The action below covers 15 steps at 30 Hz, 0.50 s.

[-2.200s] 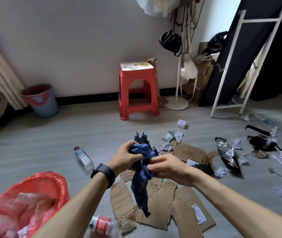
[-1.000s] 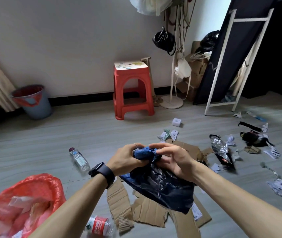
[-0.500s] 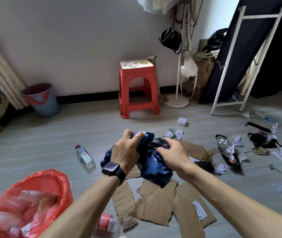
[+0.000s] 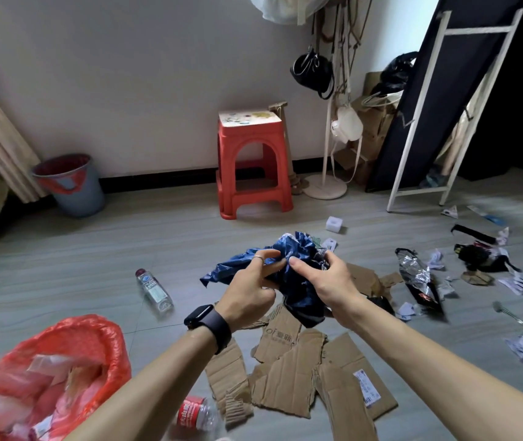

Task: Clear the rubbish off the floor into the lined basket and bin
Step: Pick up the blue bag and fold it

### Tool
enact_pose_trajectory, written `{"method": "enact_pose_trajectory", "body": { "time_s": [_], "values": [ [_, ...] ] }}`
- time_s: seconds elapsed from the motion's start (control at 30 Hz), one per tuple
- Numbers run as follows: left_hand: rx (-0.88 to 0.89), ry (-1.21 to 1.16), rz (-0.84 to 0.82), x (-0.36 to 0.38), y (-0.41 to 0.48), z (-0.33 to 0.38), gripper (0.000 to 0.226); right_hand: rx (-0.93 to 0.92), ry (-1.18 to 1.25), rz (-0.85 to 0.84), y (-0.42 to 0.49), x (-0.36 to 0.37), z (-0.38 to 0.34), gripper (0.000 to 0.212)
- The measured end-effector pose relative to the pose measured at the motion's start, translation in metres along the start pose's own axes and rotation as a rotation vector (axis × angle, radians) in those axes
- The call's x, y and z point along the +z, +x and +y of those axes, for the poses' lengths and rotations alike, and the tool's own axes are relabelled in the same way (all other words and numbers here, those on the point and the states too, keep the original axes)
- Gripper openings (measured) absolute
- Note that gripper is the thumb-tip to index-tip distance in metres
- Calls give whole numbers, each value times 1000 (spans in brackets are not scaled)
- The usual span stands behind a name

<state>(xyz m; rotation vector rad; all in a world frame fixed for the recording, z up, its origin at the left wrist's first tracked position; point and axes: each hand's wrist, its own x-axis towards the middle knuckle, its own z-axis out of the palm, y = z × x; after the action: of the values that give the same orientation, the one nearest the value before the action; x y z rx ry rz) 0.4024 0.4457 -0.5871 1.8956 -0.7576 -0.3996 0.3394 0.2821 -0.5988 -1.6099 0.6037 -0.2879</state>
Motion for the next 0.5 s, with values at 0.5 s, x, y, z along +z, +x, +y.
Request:
{"method": "enact_pose_trajectory", "body": {
  "time_s": [0.5],
  "values": [
    [-411,-332,-113,-18,-8,-2,45,-182,-43,112,10,0,2,40]
  ]
}}
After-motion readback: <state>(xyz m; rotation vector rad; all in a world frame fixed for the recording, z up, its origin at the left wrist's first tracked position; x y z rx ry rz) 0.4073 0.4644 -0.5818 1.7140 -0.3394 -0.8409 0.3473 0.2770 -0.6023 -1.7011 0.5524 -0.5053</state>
